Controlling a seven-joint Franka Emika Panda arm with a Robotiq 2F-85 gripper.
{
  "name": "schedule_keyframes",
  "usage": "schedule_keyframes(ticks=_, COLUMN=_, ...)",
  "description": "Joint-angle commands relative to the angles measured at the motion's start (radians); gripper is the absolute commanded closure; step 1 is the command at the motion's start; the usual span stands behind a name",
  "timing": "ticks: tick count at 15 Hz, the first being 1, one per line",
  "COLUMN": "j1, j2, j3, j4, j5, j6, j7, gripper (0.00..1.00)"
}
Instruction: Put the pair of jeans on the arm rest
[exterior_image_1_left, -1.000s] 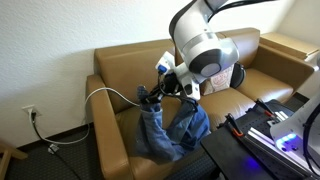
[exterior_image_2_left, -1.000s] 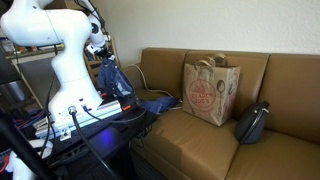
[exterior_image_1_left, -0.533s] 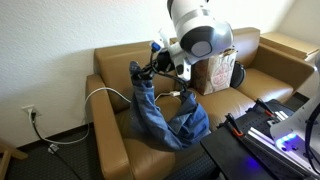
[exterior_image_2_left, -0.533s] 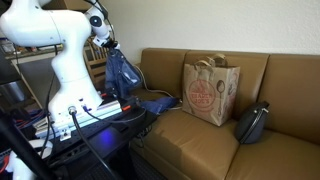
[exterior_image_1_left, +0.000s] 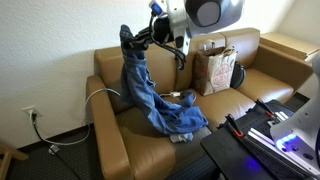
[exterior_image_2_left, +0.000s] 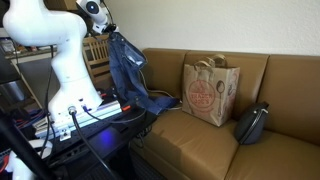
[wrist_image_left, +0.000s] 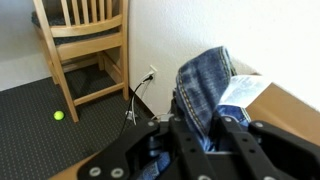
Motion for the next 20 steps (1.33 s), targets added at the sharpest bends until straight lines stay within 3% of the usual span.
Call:
schedule_keyframes(ticks=1, j1=-0.007, j2=0.001, j3=0.008, j4=-0.006, j5=0.0, j6=0.0, j7=0.0, gripper=0.75)
schedule_keyframes(ticks=2, j1=-0.014, j2=0.004, j3=0.014, j4=-0.011, j5=0.0, j6=0.0, j7=0.0, gripper=0.75)
schedule_keyframes(ticks=3, j1=-0.043, j2=0.023, j3=0.042, j4=-0.014, j5=-0.025, j6=-0.008, j7=0.025, gripper=0.94)
schedule_keyframes(ticks=4, j1=-0.19, j2=-0.042, j3=0.203, j4=0.007, j5=0.037, j6=0.026, j7=-0.105, gripper=0.94)
schedule_keyframes(ticks=5, j1=-0.081, j2=0.039, j3=0.106, j4=-0.018, j5=-0.037, j6=-0.017, j7=0.029, gripper=0.94)
schedule_keyframes(ticks=6, j1=-0.236, j2=-0.028, j3=0.302, j4=0.003, j5=0.003, j6=0.027, j7=-0.111, gripper=0.94)
schedule_keyframes(ticks=7, j1=-0.238, j2=-0.029, j3=0.346, j4=-0.005, j5=-0.016, j6=0.019, j7=-0.112, gripper=0.94)
schedule_keyframes(ticks=10, j1=-0.322, j2=-0.007, j3=0.586, j4=-0.011, j5=-0.033, j6=0.037, j7=-0.176, gripper=0.94)
schedule_keyframes(ticks=11, j1=-0.336, j2=-0.006, j3=0.664, j4=-0.024, j5=-0.01, j6=0.043, j7=-0.214, gripper=0.94)
schedule_keyframes(ticks=12, j1=-0.226, j2=0.062, j3=0.605, j4=-0.028, j5=-0.039, j6=0.021, j7=-0.162, gripper=0.94)
schedule_keyframes(ticks=13, j1=-0.452, j2=0.159, j3=0.799, j4=-0.005, j5=-0.073, j6=-0.064, j7=-0.194, gripper=0.94)
schedule_keyframes(ticks=16, j1=-0.61, j2=0.286, j3=0.929, j4=0.028, j5=-0.259, j6=-0.118, j7=-0.223, gripper=0.94)
schedule_keyframes(ticks=18, j1=-0.743, j2=0.41, j3=0.986, j4=0.11, j5=-0.214, j6=-0.135, j7=-0.347, gripper=0.94)
schedule_keyframes(ticks=20, j1=-0.846, j2=0.512, j3=0.983, j4=0.2, j5=-0.096, j6=-0.186, j7=-0.497, gripper=0.94)
